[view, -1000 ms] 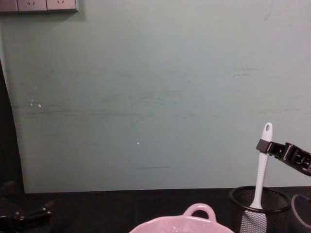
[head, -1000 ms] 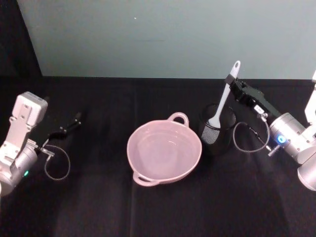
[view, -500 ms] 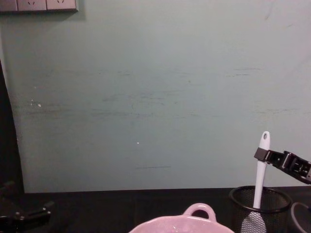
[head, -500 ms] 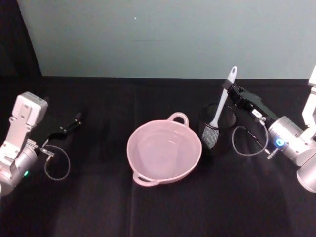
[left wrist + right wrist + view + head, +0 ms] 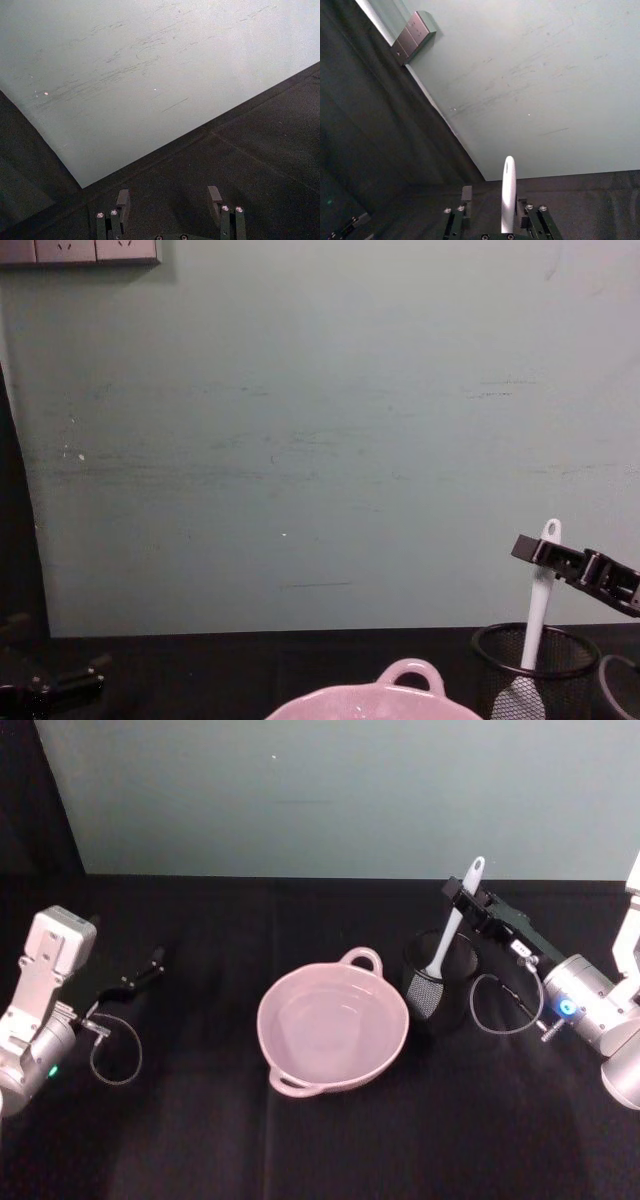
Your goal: Use the one hand to pick up the spoon and stir the clear water in the bowl.
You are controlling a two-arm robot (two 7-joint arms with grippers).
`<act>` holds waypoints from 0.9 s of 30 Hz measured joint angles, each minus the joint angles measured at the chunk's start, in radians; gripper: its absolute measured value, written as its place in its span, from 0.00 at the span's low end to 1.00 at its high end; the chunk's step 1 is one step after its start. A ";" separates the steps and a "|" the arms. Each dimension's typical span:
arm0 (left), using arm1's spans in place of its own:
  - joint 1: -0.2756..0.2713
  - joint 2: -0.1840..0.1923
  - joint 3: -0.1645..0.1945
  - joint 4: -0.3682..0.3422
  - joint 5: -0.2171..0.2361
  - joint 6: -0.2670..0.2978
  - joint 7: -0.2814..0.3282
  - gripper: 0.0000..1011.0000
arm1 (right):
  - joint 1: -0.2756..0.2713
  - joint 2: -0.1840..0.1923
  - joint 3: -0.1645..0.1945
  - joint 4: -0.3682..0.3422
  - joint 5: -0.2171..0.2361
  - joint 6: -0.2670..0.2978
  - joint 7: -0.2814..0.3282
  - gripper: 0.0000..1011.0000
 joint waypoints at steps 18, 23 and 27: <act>0.000 0.000 0.000 0.000 0.000 0.000 0.000 1.00 | 0.003 0.021 -0.032 -0.006 -0.104 -0.060 -0.040 0.99; 0.000 0.000 0.000 0.000 0.000 0.000 0.000 1.00 | -0.005 0.053 -0.062 -0.037 -0.245 -0.129 -0.116 0.99; 0.000 0.000 0.000 0.000 0.000 0.000 0.000 1.00 | -0.014 0.076 -0.072 -0.062 -0.337 -0.168 -0.174 0.99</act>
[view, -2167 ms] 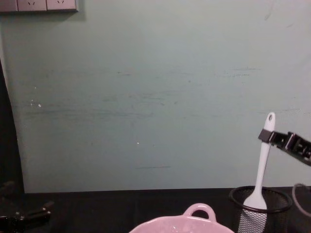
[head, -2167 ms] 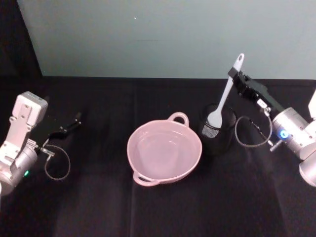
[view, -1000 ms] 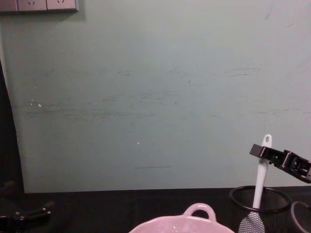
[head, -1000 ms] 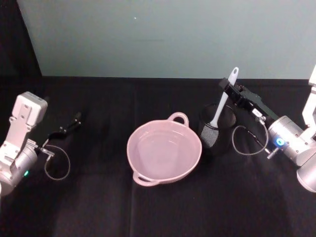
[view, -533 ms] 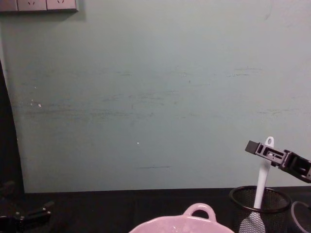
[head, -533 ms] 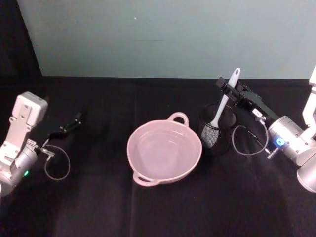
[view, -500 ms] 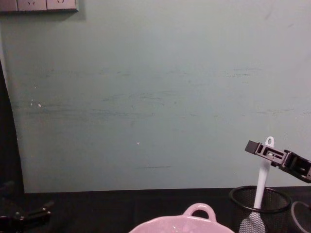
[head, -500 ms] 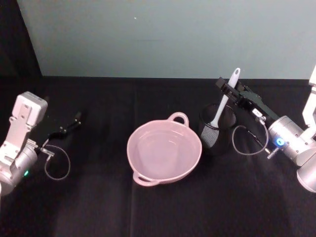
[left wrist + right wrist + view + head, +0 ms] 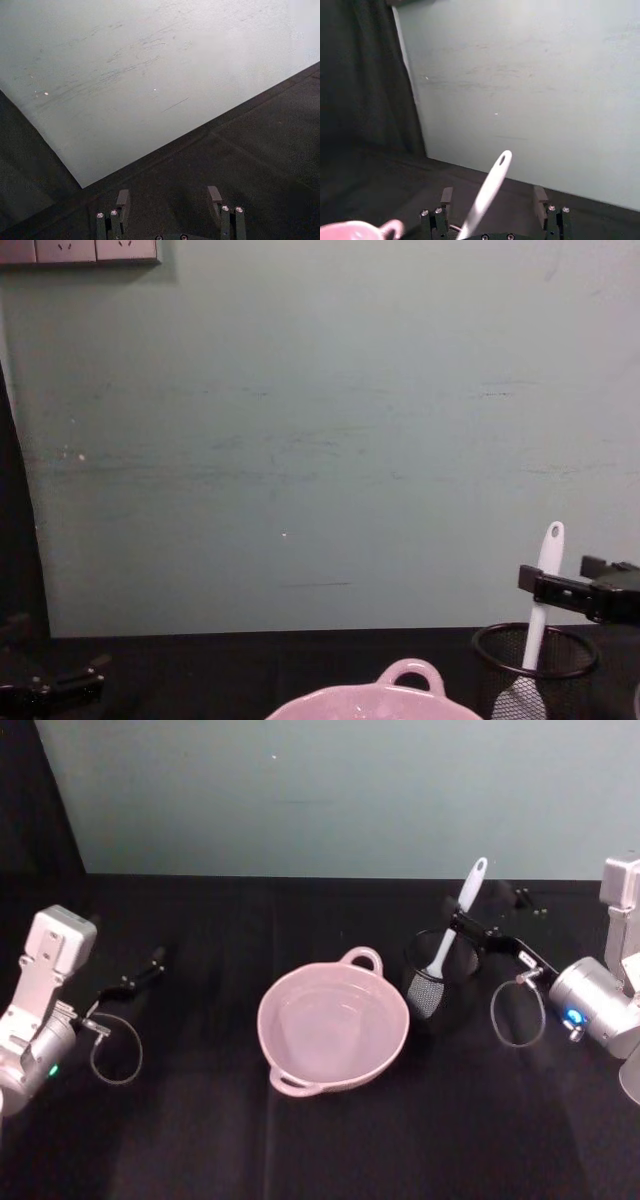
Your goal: Use the one hand to pick up the spoon and stir the clear water in the bowl.
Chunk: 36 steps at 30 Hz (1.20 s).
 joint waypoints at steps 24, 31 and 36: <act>0.000 0.000 0.000 0.000 0.000 0.000 0.000 1.00 | -0.196 0.117 0.135 -0.218 -0.224 -0.050 -0.264 0.99; 0.000 0.000 0.000 0.000 0.000 0.000 0.000 1.00 | -0.190 0.092 0.149 -0.179 -0.237 -0.053 -0.275 0.99; 0.000 0.000 0.000 0.000 0.000 0.000 0.000 1.00 | -0.186 0.082 0.157 -0.180 -0.225 -0.049 -0.264 0.99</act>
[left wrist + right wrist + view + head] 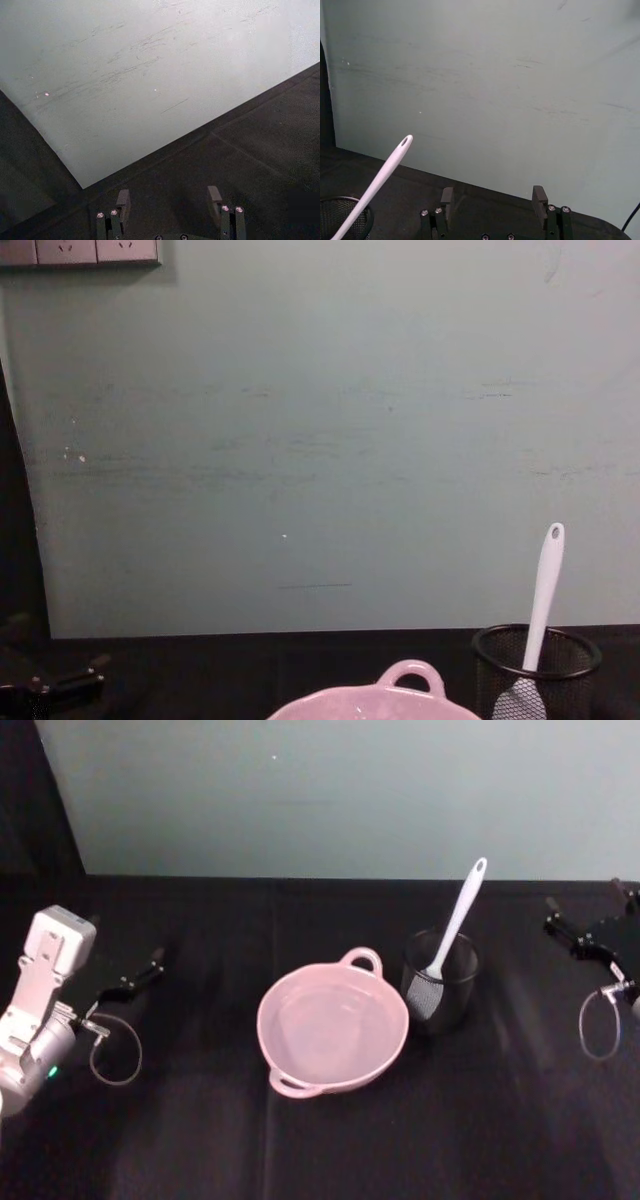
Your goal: Use the one hand to pick up the spoon and stir the clear water in the bowl.
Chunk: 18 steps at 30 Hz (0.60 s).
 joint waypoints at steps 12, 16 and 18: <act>0.000 0.000 0.000 0.000 0.000 0.000 0.000 1.00 | -0.001 0.003 -0.003 0.001 -0.003 -0.001 -0.001 0.99; 0.000 0.000 0.000 0.000 0.000 0.000 0.000 1.00 | -0.001 0.004 -0.004 0.002 -0.004 -0.001 -0.001 0.99; 0.000 0.000 0.000 0.000 0.000 0.000 0.000 1.00 | -0.001 0.004 -0.004 0.002 -0.005 -0.001 -0.002 0.99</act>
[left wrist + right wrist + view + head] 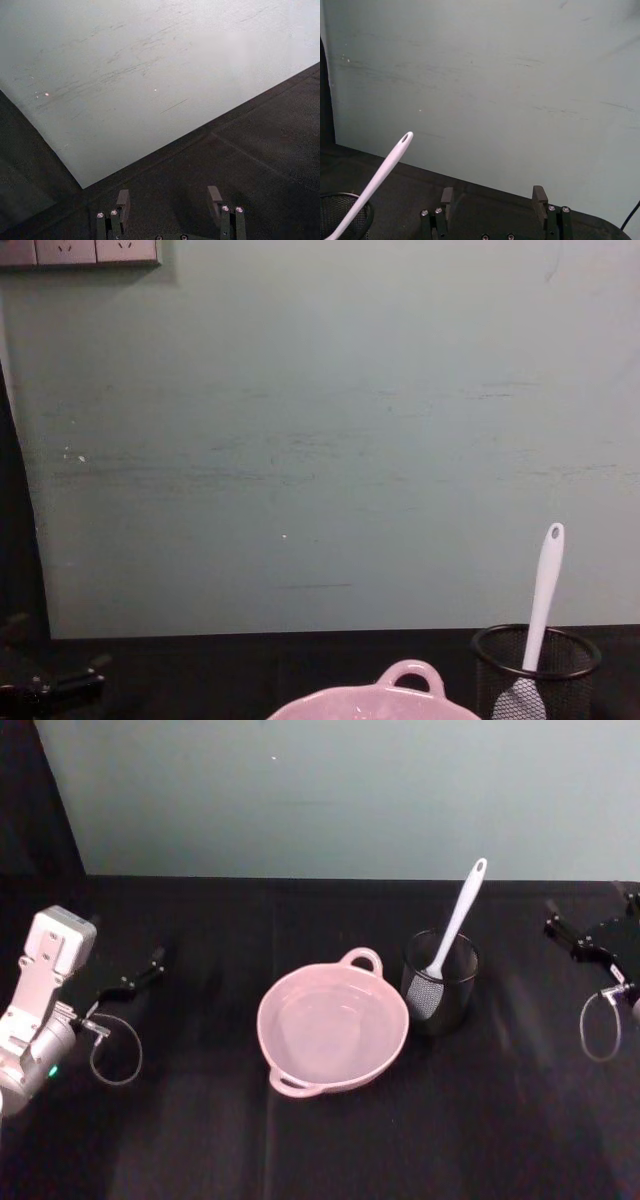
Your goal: Use the one hand to pick up the spoon and stir the clear water in the bowl.
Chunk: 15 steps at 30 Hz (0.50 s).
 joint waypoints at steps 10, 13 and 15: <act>0.000 0.000 0.000 0.000 0.000 0.000 0.000 1.00 | 0.000 0.001 -0.001 0.001 -0.001 -0.001 -0.002 0.99; 0.000 0.000 0.000 0.000 0.000 0.000 0.000 1.00 | 0.000 0.001 -0.001 0.001 -0.002 -0.001 -0.002 0.99; 0.000 0.000 0.000 0.000 0.000 0.000 0.000 1.00 | 0.000 0.001 -0.001 0.001 -0.002 -0.001 -0.003 0.99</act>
